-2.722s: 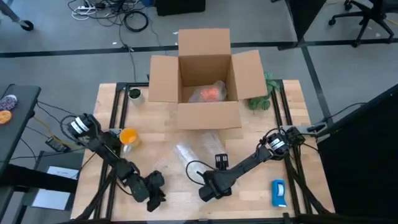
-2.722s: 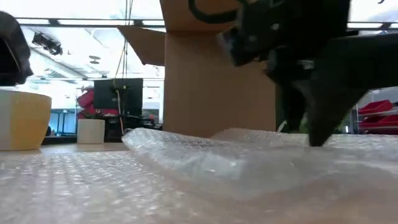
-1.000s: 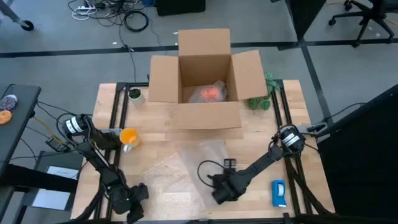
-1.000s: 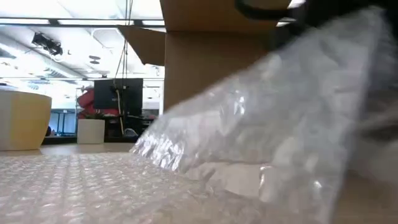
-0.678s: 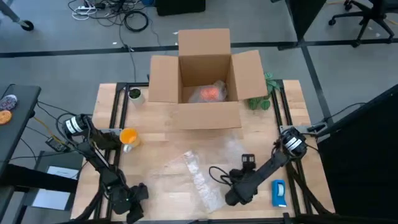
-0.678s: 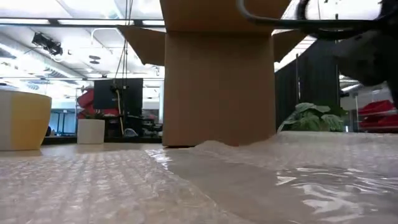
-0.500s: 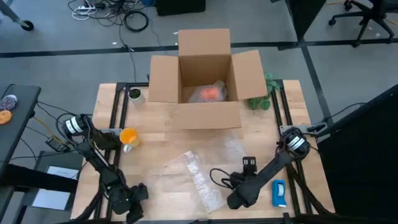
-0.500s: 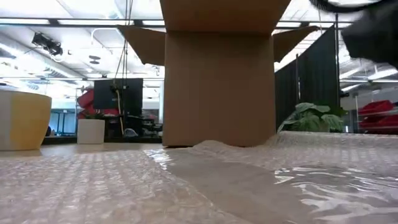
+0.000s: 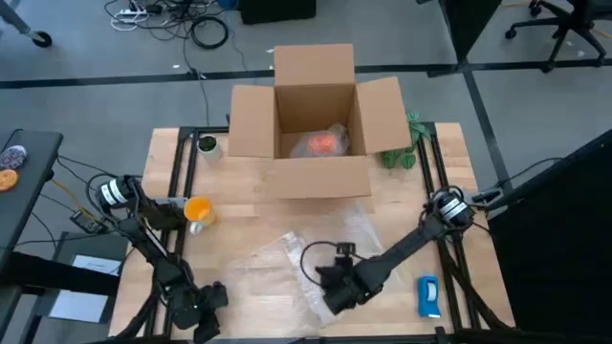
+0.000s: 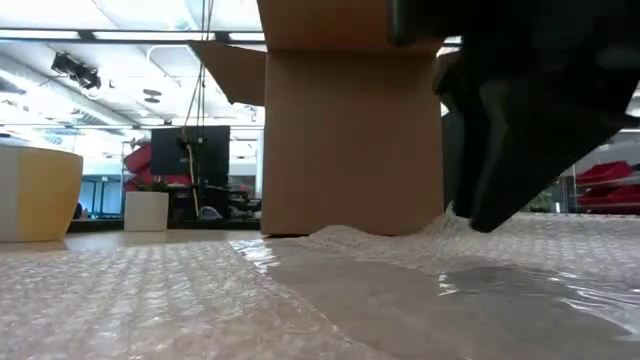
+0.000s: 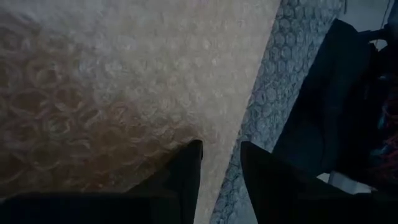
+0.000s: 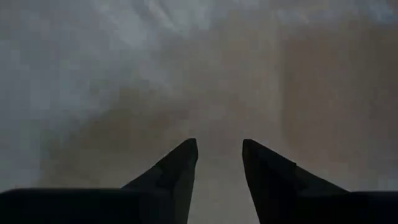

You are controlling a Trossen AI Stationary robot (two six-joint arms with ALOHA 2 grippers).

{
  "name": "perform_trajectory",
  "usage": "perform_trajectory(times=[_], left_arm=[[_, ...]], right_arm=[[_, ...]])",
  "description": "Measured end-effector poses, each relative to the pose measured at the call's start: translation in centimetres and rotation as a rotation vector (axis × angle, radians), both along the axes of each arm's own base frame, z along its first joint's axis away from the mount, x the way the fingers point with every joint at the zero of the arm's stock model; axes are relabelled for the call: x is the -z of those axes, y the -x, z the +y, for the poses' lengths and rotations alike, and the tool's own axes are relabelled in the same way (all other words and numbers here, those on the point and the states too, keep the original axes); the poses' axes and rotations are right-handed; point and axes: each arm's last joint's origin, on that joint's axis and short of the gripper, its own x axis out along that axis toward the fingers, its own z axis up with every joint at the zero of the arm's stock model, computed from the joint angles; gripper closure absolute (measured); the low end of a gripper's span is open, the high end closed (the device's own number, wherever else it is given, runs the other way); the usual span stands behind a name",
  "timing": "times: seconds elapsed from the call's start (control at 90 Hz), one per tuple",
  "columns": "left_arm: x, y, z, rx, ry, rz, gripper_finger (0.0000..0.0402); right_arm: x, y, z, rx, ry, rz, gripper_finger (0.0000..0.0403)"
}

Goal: Wrap mug
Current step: Wrap the yellow mug with the bubble wrap

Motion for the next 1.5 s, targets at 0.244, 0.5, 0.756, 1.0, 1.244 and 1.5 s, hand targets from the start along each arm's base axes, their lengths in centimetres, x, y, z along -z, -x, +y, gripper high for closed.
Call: perform_trajectory(times=[0.244, 0.5, 0.756, 1.0, 1.244, 1.5], left_arm=[[0.0, -0.2, 0.1, 0.010, -0.075, -0.124, 0.0298], [0.4, -0.7, 1.2, 0.005, -0.209, -0.143, 0.0298], [-1.3, -0.2, 3.8, 0.024, -0.331, -0.060, 0.0298], [-3.6, 1.5, 6.9, -0.036, -0.434, 0.034, 0.0298], [-4.9, 0.0, 5.8, -0.163, -0.374, -0.262, 0.0298], [-11.4, -2.9, 6.1, -0.172, -0.505, -0.470, 0.0309]], right_arm=[[2.4, 2.1, -1.6, 0.113, -0.043, 0.186, 0.0292], [2.0, 1.5, 0.0, 0.182, -0.188, 0.107, 0.0292], [-0.1, 2.0, 0.8, 0.190, -0.204, 0.241, 0.0292], [-0.5, 2.9, 0.0, 0.215, -0.100, 0.317, 0.0292], [0.0, 0.7, 0.7, 0.133, -0.222, 0.129, 0.0292], [-4.0, -2.2, 0.2, 0.026, -0.193, -0.018, 0.0291]])
